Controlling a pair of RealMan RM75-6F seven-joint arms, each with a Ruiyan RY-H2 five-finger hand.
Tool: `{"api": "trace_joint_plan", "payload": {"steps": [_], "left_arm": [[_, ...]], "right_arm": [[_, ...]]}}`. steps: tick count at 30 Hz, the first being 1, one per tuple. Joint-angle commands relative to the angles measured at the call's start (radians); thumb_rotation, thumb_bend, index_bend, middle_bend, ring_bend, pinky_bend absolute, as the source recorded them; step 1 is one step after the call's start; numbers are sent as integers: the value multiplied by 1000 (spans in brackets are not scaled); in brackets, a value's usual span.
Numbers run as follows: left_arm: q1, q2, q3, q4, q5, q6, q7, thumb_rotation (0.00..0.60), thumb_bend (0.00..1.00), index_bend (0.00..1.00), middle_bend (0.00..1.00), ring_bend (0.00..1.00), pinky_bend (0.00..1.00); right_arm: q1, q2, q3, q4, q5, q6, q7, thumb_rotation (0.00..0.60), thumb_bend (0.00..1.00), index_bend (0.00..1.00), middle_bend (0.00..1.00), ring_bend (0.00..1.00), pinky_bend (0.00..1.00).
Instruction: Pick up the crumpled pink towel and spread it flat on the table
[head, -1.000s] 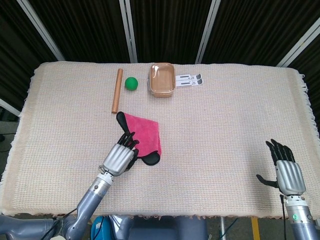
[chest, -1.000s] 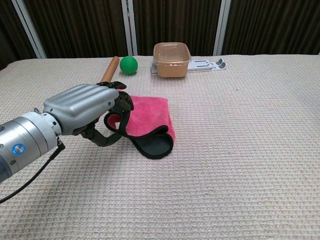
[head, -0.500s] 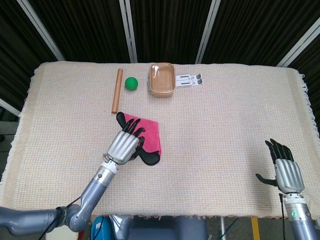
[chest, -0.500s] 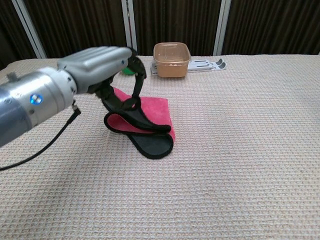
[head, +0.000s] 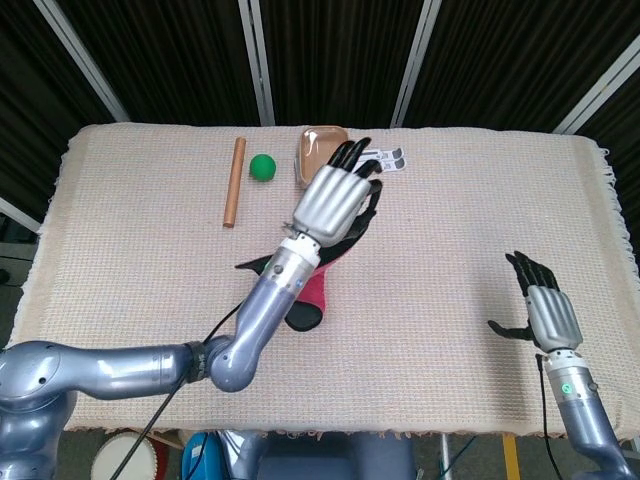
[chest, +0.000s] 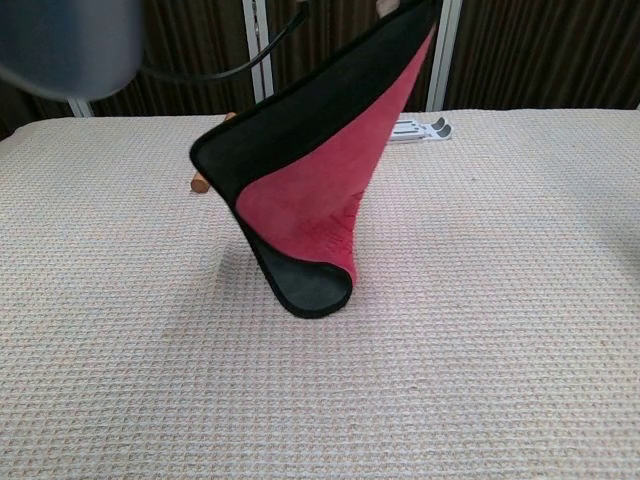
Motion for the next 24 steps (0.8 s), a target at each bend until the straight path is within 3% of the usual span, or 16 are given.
{"api": "trace_joint_plan", "payload": {"steps": [1,8,15,19,24], "left_arm": [[-196,-41,-79,187,-126,-29,36,600,511,612,259,21,90],[-321,-78,-70,334,-185,-38,-8,600,512,613,262,21,91],[-388,-105,-36,411,-207,-52,-62,600,511,617,268,21,91],[-415,-90,-21,415,-216,-39,-56,600,512,620,269,21,92],[-374,-12,31,364,-204,3,-23,600,519,624,273,22,95]], "right_arm": [[52,16,37,-46,46,-59,-4,600,171,0,0,0,0],[109,14,58,-80,118,-125,-20,600,171,0,0,0,0],[142,-13,56,-80,176,-160,-21,600,171,0,0,0,0],[150,-15,55,-79,180,-170,-4,600,171,0,0,0,0],[145,1,53,-74,164,-164,28,600,171,0,0,0,0]]}}
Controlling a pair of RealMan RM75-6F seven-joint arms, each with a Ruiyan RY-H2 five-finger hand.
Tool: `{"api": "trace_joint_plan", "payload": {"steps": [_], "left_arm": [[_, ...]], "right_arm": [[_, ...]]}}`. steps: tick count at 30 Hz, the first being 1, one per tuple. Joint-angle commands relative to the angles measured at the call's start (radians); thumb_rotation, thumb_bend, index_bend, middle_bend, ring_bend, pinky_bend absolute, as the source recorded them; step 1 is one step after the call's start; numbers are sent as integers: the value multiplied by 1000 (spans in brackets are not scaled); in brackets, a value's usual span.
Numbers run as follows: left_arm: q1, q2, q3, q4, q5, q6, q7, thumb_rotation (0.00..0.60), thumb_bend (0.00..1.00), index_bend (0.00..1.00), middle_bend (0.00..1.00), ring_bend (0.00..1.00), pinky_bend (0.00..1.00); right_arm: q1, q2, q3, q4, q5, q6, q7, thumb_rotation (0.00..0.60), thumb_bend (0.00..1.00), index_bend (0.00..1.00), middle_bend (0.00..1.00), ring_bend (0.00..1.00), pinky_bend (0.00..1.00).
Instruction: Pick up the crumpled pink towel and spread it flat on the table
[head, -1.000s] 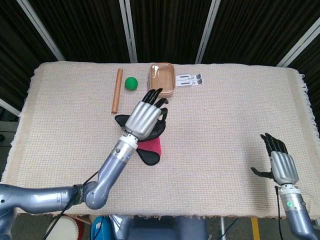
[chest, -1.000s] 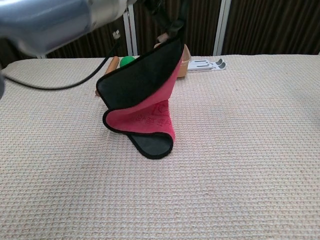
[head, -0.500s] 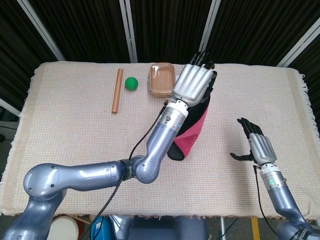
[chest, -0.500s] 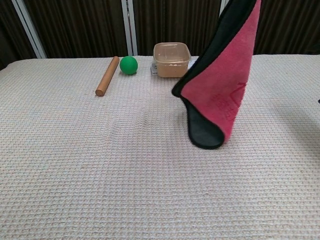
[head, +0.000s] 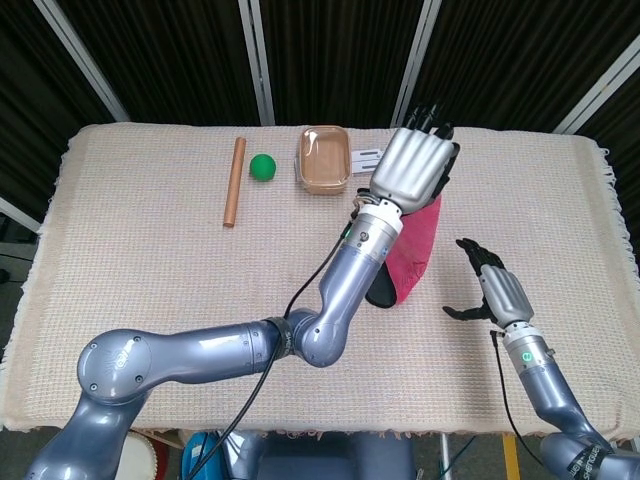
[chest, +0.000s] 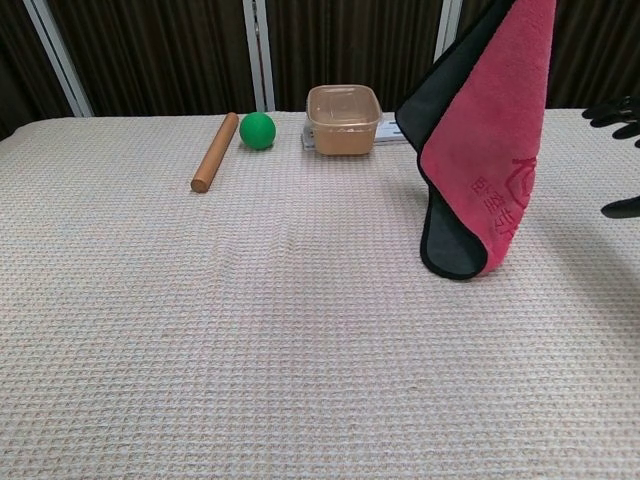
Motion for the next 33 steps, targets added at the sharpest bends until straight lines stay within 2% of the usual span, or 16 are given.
{"api": "trace_joint_plan", "payload": {"steps": [1,11,17,20,24,29,33], "left_arm": [[44,67,38,-48,1,35,28,600,521,625,274,22,95],[166,327,93,-280,-80,107,152,600,523,625,278,22,95],[169,400,99,-377,-129,125,171,600,525,626,278,22,95],[147,384,108,-377,-159,118,165,600,528,624,278,22,95],[97,316,128,-330,-183,98,150,600,528,624,277,22,95],[3,176,137,-183,-194,50,103,600,528,625,277,22,95],[-49,103,126,-87,-172,22,57,600,528,625,276,22,95]], "right_arm": [[-5,9,-2,5,-10,4,21,600,171,0,0,0,0],[-17,17,-18,31,-41,5,83,600,171,0,0,0,0],[-25,13,-31,35,-57,15,100,600,171,0,0,0,0],[-27,13,-36,34,-60,18,102,600,171,0,0,0,0],[-28,18,-39,39,-56,19,103,600,171,0,0,0,0],[-30,30,-33,45,-39,24,107,600,171,0,0,0,0],[-28,39,-26,47,-25,23,111,600,171,0,0,0,0]]}}
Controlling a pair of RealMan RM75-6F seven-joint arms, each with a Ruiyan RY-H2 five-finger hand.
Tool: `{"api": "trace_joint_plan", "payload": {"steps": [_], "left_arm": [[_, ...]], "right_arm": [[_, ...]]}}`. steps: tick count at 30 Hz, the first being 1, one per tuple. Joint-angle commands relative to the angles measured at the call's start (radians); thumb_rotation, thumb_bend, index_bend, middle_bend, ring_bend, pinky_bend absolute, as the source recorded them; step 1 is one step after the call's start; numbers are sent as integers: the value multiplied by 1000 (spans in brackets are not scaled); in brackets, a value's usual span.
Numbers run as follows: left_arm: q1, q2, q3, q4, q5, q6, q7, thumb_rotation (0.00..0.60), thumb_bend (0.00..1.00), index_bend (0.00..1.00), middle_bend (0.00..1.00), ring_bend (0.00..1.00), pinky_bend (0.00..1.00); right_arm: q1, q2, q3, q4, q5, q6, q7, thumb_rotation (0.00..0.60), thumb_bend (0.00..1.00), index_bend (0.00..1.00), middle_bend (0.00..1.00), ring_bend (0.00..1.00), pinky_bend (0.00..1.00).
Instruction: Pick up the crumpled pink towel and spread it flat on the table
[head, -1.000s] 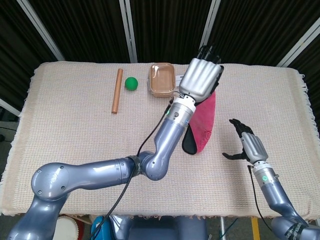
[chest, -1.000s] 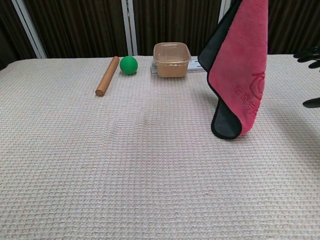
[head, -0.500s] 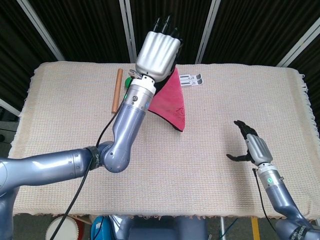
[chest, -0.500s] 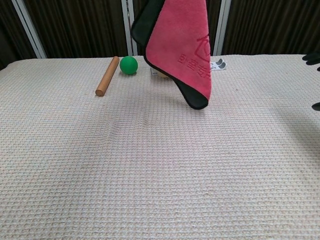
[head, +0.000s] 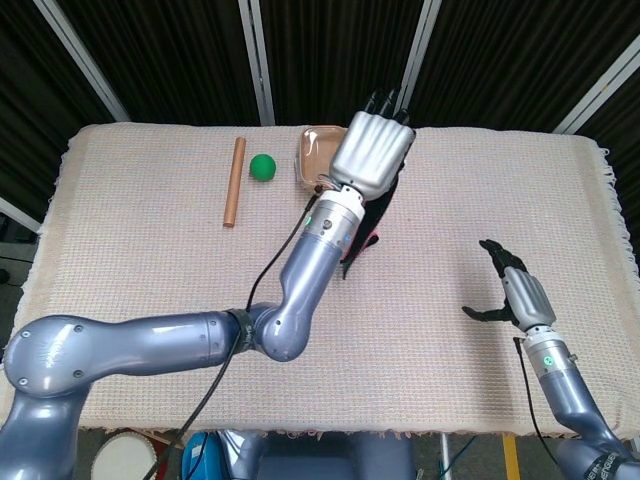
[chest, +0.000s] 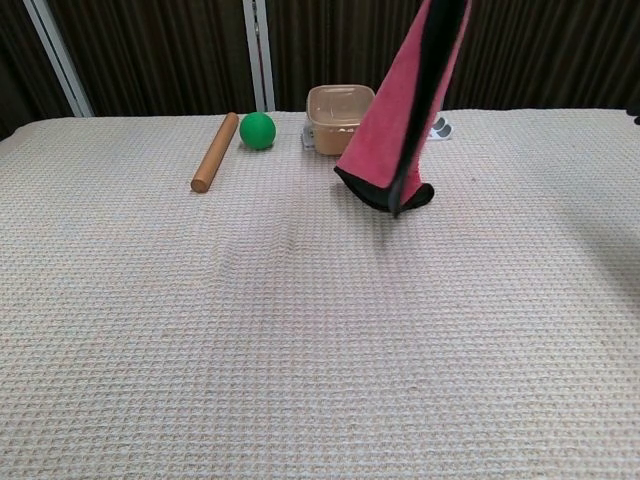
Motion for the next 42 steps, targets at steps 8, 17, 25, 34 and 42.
{"api": "trace_joint_plan", "payload": {"steps": [8,17,25,34,42], "left_arm": [[-140,-195,-43,243,45,-74,-157,600,528,625,280,22,95],[-213,-269,-98,362,15,-99,-212,600,528,623,282,22,95],[-215,-276,-90,373,31,-100,-222,600,528,623,283,22,95],[-201,-263,-88,353,37,-90,-229,600,528,623,285,22,95],[-184,-250,-80,319,43,-77,-229,600,529,623,285,22,95]], "right_arm": [[23,-12,11,-5,34,-31,6,600,171,0,0,0,0],[73,-84,22,7,116,-71,-24,600,171,0,0,0,0],[117,-158,60,57,243,-52,-68,600,205,151,0,0,0],[135,-227,75,111,342,-25,-103,600,348,497,66,0,0],[134,-254,66,140,370,-38,-113,600,451,576,103,0,0]]}}
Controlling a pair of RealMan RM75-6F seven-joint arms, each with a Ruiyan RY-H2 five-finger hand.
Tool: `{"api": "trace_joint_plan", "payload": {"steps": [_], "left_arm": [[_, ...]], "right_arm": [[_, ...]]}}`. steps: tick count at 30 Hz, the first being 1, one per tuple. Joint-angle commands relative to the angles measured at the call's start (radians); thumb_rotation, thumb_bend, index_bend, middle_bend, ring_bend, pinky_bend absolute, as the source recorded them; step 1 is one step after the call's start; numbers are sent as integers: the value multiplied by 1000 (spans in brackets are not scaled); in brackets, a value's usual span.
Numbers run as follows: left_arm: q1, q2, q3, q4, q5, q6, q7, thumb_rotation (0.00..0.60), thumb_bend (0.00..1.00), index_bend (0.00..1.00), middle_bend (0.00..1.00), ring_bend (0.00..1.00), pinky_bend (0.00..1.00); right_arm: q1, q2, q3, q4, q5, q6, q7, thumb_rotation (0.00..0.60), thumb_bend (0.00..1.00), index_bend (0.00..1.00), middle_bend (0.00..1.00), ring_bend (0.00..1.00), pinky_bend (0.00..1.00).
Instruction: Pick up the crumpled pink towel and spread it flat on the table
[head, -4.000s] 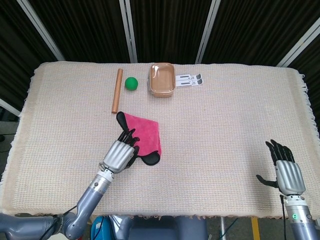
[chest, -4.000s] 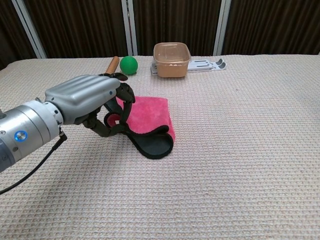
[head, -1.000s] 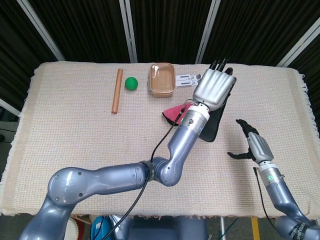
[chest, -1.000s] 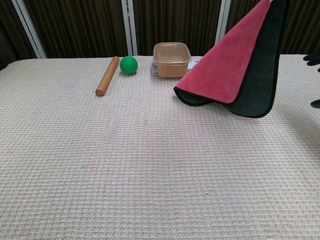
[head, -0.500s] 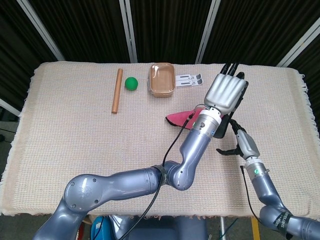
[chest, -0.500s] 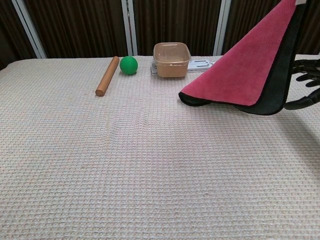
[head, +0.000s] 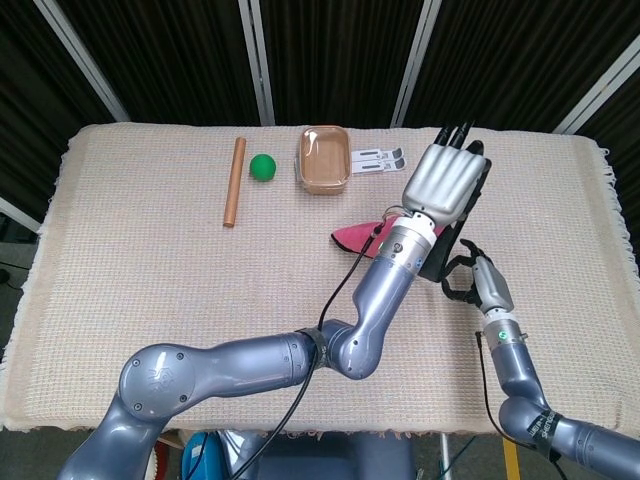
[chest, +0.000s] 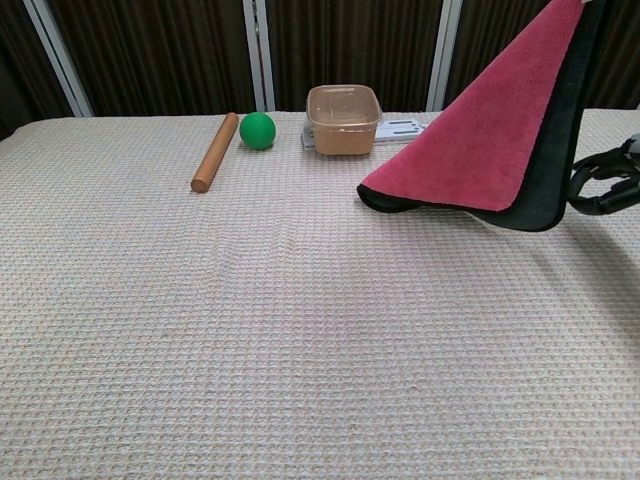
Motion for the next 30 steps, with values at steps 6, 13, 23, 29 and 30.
{"api": "trace_joint_plan", "payload": {"steps": [6,13,23,29,30], "left_arm": [[16,14,4,-30,-2,13,1,600,529,622,285,22,95],[29,30,6,-57,-1,24,1,600,530,622,284,22,95],[42,35,15,-72,-1,22,-3,600,530,622,283,22,95],[43,29,20,-67,0,17,-9,600,529,622,283,22,95],[43,28,21,-65,1,17,-9,600,529,622,282,22,95]], "right_arm": [[-2,-19,-8,7,6,3,-17,600,454,576,102,0,0],[-3,-37,-12,13,14,0,-26,600,454,575,102,0,0],[8,-66,-6,-3,29,13,-56,600,455,576,102,0,0],[13,-74,-6,-12,35,18,-75,600,454,511,94,0,0],[13,-75,-6,-11,36,16,-75,600,454,453,79,0,0]]}}
